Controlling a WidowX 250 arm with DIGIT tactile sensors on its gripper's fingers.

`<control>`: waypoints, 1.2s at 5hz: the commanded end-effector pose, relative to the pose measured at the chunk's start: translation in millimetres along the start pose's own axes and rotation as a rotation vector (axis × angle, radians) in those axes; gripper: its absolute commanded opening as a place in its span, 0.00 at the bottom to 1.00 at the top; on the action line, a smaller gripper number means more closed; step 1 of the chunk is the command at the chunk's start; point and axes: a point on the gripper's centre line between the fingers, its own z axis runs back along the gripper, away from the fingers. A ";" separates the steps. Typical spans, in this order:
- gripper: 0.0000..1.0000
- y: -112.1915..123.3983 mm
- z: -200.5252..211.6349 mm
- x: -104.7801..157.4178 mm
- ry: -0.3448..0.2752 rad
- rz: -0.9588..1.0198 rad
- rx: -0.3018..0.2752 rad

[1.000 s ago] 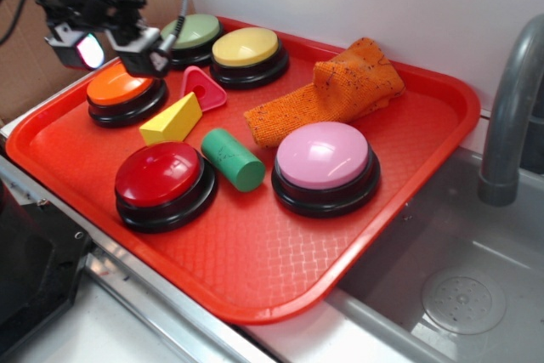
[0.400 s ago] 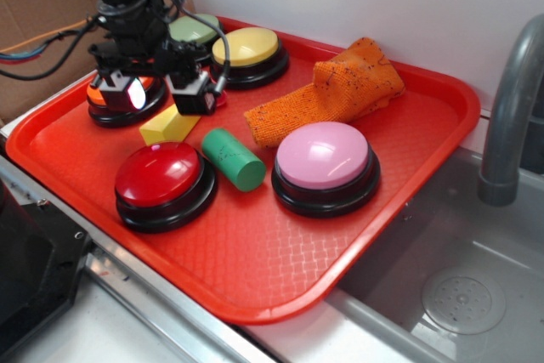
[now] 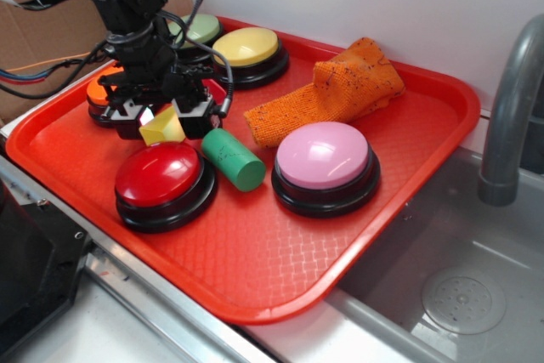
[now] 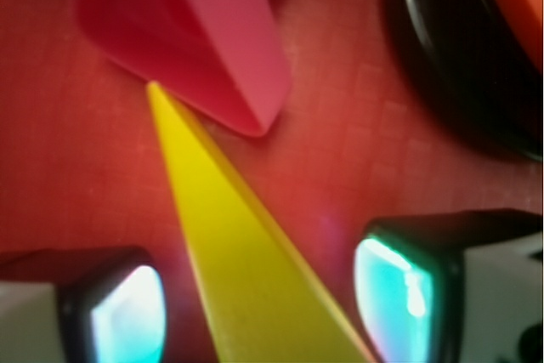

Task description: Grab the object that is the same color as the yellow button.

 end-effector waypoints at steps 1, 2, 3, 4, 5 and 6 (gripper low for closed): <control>0.00 1.6 6.3 6.3 -0.007 -0.025 0.039; 0.00 0.0 14.8 9.2 -0.002 -0.122 0.111; 0.00 -1.6 30.2 15.2 0.052 -0.260 0.168; 0.00 -6.3 55.3 21.6 0.072 -0.429 0.144; 0.00 -19.5 92.7 23.7 -0.026 -0.555 0.119; 0.00 -37.7 128.2 26.9 -0.114 -0.650 0.067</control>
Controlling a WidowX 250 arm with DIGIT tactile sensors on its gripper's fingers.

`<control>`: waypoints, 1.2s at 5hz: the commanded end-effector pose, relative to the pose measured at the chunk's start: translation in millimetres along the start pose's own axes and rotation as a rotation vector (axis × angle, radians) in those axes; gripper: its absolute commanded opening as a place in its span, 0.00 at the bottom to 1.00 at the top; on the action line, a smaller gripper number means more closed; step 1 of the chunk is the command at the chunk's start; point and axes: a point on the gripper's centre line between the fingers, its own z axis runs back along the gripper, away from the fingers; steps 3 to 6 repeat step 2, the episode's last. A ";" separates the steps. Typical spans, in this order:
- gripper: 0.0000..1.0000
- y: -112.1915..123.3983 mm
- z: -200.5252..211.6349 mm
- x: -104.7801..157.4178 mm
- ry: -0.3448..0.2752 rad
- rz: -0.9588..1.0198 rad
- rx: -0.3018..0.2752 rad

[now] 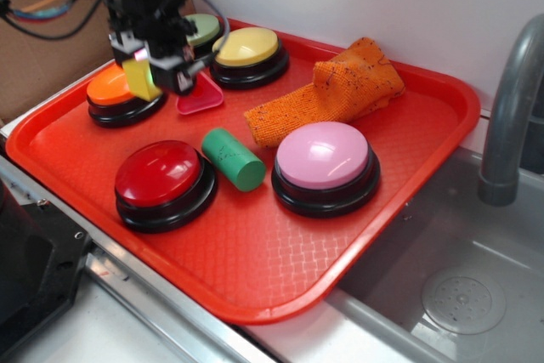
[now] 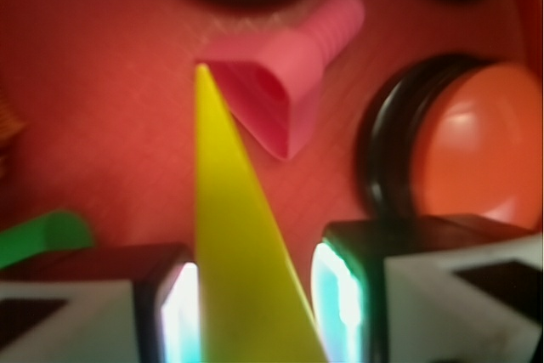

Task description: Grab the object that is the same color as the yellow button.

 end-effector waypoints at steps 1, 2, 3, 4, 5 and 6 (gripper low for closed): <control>0.00 -23.7 83.6 19.1 -0.248 -0.135 -0.019; 0.00 -25.7 81.7 18.6 -0.229 -0.127 -0.015; 0.00 -25.7 81.7 18.6 -0.229 -0.127 -0.015; 0.00 -25.7 81.7 18.6 -0.229 -0.127 -0.015; 0.00 -25.7 81.7 18.6 -0.229 -0.127 -0.015; 0.00 -25.7 81.7 18.6 -0.229 -0.127 -0.015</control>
